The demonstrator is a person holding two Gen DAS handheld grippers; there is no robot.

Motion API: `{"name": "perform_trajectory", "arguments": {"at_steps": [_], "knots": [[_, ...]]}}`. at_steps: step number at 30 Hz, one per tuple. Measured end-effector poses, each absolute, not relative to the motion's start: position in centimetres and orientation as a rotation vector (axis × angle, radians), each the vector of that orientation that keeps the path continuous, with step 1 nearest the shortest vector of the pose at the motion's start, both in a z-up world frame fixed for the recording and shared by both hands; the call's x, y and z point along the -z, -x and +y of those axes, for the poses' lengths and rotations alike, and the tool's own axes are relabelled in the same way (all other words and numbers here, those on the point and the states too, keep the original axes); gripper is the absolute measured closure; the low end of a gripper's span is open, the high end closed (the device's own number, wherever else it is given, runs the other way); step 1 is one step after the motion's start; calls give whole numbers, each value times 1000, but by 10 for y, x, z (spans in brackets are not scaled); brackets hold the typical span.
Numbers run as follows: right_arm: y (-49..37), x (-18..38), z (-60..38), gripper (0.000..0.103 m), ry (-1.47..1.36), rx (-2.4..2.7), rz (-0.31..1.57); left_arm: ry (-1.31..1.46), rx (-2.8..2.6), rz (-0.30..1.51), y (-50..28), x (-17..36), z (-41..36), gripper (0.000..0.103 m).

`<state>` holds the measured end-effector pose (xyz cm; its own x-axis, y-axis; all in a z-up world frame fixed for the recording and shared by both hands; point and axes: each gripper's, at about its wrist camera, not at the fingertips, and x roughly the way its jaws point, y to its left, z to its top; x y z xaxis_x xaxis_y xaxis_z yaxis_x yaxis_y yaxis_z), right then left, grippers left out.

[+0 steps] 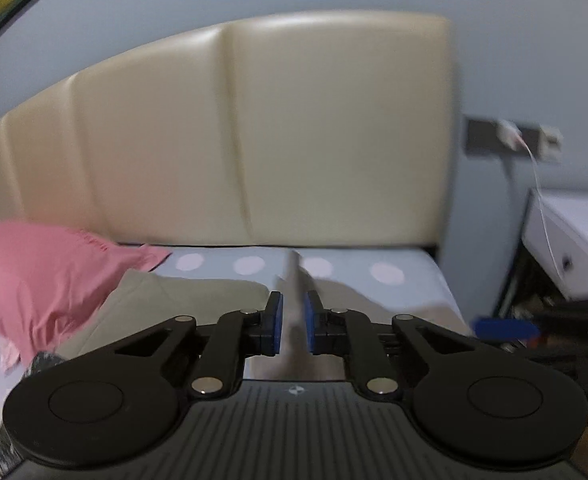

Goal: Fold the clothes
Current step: 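Lower the shirt onto the folded clothes stack and open both grippers, then pull both open grippers back from the stacked shirt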

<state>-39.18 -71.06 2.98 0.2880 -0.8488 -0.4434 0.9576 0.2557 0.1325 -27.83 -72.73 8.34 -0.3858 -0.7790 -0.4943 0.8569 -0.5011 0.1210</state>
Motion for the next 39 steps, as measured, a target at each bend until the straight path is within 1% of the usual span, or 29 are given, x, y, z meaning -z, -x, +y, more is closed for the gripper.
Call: {"name": "perform_trajectory", "arguments": {"at_steps": [1, 3, 9, 14, 17, 20, 24, 30, 32, 35, 39], "knots": [[389, -27, -712, 72, -424, 1239, 320, -649, 2007, 164, 283, -76, -729, 93], [382, -22, -716, 72, -430, 1236, 354, -671, 1984, 180, 287, -64, -741, 93], [377, 8, -743, 72, -440, 1324, 439, -642, 1882, 425, 284, -20, -790, 93], [381, 21, -765, 72, -480, 1336, 476, -677, 1826, 526, 284, 24, -812, 94], [383, 28, -772, 72, -518, 1339, 497, -656, 1804, 585, 278, 38, -817, 94], [383, 30, -776, 72, -531, 1335, 507, -700, 1788, 544, 281, 36, -813, 94], [383, 28, -775, 71, -517, 1340, 498, -689, 1773, 511, 280, 17, -798, 94], [377, 1, -737, 67, -286, 1334, 454, -622, 1801, 428, 271, -31, -755, 94], [379, -7, -721, 65, -299, 1293, 417, -629, 1824, 412, 268, -39, -737, 94], [375, -10, -702, 59, -363, 1216, 403, -666, 1828, 423, 269, -35, -716, 94], [356, -1, -693, 59, -397, 1161, 489, -723, 1773, 451, 272, -14, -709, 94]]}}
